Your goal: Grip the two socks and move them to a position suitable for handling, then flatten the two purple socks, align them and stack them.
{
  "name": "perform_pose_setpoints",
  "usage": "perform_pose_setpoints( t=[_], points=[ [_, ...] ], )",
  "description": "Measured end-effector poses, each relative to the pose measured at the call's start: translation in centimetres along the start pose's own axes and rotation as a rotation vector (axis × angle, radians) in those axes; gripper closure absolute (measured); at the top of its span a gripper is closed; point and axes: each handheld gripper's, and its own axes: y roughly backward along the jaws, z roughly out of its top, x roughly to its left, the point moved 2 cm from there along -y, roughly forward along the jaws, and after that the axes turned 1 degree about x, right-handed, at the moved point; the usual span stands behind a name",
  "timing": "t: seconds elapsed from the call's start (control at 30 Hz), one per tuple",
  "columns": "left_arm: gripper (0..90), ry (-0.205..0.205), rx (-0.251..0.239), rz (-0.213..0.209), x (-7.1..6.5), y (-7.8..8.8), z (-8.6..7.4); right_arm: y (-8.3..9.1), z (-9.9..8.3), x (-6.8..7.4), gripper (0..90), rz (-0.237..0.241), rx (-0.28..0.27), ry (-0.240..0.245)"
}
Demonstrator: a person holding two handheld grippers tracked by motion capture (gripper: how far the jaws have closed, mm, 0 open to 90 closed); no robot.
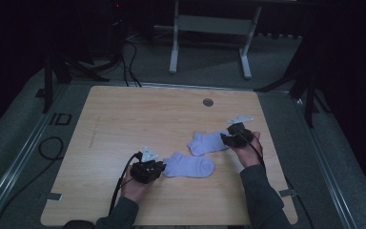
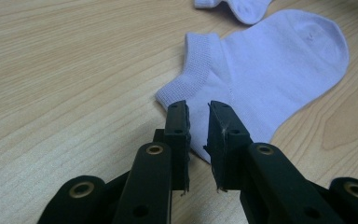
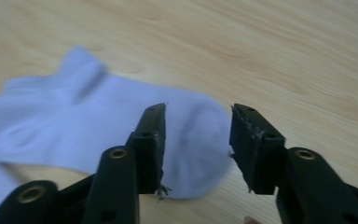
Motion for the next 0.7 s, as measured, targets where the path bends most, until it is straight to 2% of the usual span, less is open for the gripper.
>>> perform_pose_setpoints(
  t=[0.03,0.07,0.1,0.2,0.27,0.33,0.57,0.7],
  points=[
    [77.2,0.001,0.002,0.0,0.0,-0.1,0.0,-0.3,0.2,0.8,52.9,0.054,0.01,0.027],
    [77.1,0.001,0.002,0.0,0.0,-0.1,0.0,-0.3,0.2,0.8,52.9,0.054,0.01,0.027],
    [77.2,0.003,0.003,-0.001,0.0,-0.1,0.0,-0.6,0.4,1.8,51.3,0.085,0.018,0.066],
    [77.1,0.005,0.003,0.0,0.0,-0.1,0.0,-0.8,0.5,2.1,51.0,0.096,0.024,0.083],
    [77.1,0.003,-0.001,0.001,0.0,0.0,0.0,-1.5,0.8,3.6,49.6,0.133,0.043,0.15],
    [77.1,0.004,-0.002,0.001,0.1,0.1,0.1,-1.7,0.8,4.0,48.5,0.157,0.054,0.165],
    [77.2,0.008,-0.001,0.0,0.1,0.1,0.1,-2.1,0.7,4.4,47.3,0.168,0.076,0.197],
    [77.1,0.006,0.001,0.0,0.1,0.0,0.1,-2.7,0.9,5.2,46.0,0.195,0.071,0.242]
  ],
)
